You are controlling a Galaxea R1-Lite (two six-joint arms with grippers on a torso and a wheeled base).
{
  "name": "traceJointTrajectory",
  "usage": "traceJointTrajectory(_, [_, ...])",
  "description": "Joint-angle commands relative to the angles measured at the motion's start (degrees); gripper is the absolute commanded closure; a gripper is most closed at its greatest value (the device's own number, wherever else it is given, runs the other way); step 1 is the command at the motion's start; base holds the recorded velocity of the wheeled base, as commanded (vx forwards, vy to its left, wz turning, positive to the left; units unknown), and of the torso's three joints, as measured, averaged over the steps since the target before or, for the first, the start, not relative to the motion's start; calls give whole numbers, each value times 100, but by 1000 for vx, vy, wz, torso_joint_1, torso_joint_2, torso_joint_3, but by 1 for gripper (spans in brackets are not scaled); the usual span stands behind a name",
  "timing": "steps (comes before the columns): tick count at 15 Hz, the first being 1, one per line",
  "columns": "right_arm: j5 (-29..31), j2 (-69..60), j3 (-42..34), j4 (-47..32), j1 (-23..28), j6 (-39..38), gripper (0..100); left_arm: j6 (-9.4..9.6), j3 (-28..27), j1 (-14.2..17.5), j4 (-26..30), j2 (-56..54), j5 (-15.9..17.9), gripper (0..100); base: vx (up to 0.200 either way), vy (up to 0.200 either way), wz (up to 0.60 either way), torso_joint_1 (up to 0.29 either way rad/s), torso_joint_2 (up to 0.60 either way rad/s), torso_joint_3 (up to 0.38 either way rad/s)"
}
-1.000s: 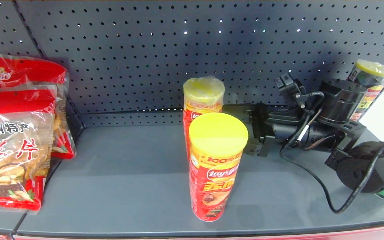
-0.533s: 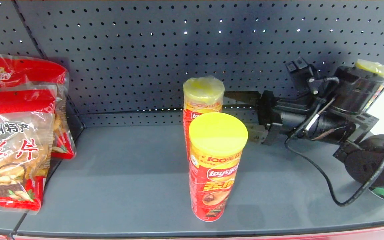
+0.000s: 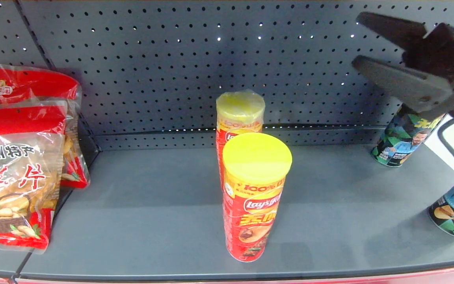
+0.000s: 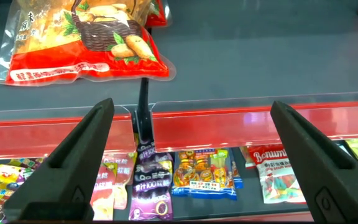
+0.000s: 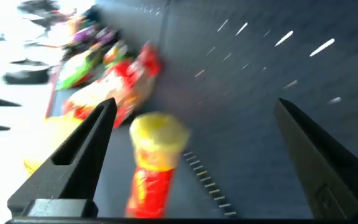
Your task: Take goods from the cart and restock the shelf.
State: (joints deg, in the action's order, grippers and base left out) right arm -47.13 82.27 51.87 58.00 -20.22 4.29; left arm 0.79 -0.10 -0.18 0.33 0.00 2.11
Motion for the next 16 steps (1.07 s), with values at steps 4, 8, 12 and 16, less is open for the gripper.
traceJointTrajectory(4, [81, -2638, -1689, -43, 194, -174, 0, 0, 1, 1, 2, 9, 0, 0, 0, 0, 0, 0, 0, 0])
traceJointTrajectory(8, [327, -4237, -3034, -184, 669, -517, 0, 0, 1, 1, 2, 9, 0, 0, 0, 0, 0, 0, 0, 0])
traceJointTrajectory(12, [1013, -6162, -3605, -2285, 1627, -1220, 0, 0, 1, 1, 2, 9, 9, 0, 0, 0, 0, 0, 0, 0])
traceJointTrajectory(16, [1259, -6540, -2920, -3919, 1838, -1229, 0, 0, 1, 1, 2, 9, 0, 0, 0, 0, 0, 0, 0, 0])
